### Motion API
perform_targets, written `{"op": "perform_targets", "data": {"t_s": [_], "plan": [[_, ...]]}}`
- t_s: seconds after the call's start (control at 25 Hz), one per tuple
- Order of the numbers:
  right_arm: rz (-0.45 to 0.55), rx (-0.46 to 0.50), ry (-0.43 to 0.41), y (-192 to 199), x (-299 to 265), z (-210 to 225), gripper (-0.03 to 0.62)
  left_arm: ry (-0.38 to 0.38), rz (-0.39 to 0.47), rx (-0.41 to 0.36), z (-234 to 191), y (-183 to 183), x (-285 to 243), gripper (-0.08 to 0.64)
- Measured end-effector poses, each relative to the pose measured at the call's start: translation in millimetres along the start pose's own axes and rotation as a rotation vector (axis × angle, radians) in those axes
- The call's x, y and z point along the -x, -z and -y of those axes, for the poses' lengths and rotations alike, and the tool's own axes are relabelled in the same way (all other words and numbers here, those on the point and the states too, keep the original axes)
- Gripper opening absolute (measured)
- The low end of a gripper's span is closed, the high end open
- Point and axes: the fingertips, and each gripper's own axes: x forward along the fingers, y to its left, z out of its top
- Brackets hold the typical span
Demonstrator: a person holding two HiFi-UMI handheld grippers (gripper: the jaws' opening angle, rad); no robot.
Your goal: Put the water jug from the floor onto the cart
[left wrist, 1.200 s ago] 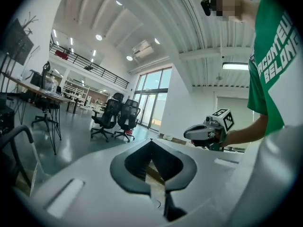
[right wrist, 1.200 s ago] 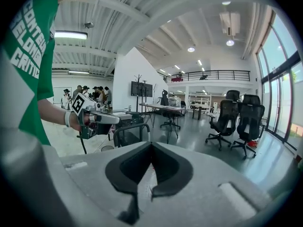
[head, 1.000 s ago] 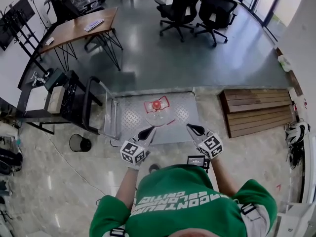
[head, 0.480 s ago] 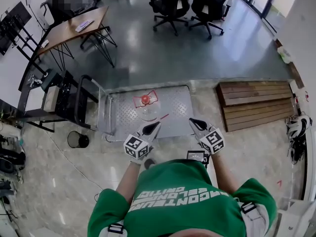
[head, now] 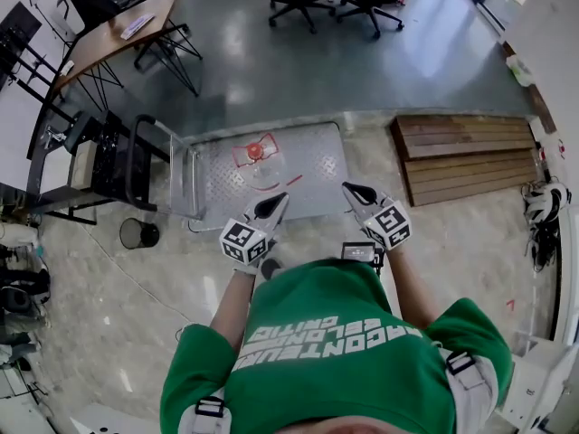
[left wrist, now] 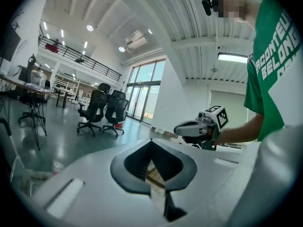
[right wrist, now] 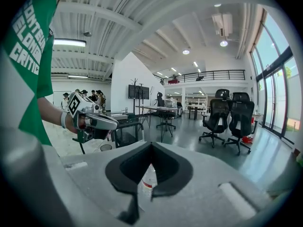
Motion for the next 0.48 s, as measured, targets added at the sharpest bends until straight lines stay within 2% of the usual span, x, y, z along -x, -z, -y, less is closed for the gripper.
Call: {"op": "perform_targets", "data": {"t_s": [0.2, 0.48], "plan": [[0.023, 0.025, -0.007, -21, -8, 5, -0.008, 0.0, 0.026, -0.029, -7, -20, 3, 0.015], [-0.004, 0.044, -0.003, -15, -1, 3, -0.008, 0.001, 0.015, -0.018, -1, -14, 5, 0.015]]}}
